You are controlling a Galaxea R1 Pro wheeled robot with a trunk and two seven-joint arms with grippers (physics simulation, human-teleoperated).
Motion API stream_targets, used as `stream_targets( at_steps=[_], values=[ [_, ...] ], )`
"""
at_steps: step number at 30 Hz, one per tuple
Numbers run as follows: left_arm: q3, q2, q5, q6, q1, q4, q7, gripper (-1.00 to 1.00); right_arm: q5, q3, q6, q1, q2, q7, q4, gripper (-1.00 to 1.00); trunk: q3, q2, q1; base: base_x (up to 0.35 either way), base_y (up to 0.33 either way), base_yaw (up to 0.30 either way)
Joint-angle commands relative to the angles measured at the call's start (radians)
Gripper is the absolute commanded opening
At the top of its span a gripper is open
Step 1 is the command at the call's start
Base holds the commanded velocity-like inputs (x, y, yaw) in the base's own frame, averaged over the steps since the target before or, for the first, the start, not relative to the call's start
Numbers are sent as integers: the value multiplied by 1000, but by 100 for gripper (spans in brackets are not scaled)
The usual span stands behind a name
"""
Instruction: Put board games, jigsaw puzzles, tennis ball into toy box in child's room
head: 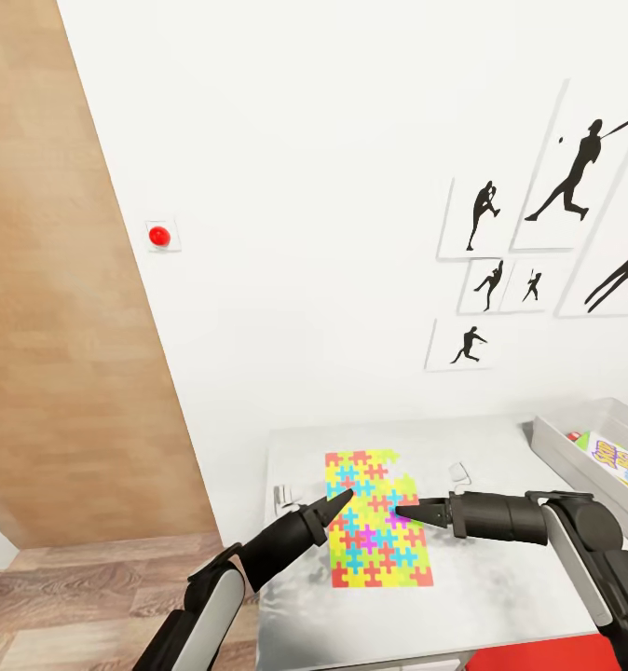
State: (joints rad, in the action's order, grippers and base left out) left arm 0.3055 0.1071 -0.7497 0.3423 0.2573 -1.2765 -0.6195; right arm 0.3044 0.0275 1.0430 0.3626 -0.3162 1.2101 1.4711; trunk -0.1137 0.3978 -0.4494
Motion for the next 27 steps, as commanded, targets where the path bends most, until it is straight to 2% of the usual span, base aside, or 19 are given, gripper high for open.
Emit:
stream_targets(
  at_steps=[1, 27],
  values=[
    [0, 0, -10, 9, 1, 0, 0, -100, -1, 0, 4, 1, 0, 3, 0, 100, -2, 2, -1, 0, 0, 0],
    [2, 2, -13, 9, 3, -1, -1, -100, -1, 0, 4, 1, 1, 3, 0, 100, -2, 2, -1, 0, 0, 0]
  ],
)
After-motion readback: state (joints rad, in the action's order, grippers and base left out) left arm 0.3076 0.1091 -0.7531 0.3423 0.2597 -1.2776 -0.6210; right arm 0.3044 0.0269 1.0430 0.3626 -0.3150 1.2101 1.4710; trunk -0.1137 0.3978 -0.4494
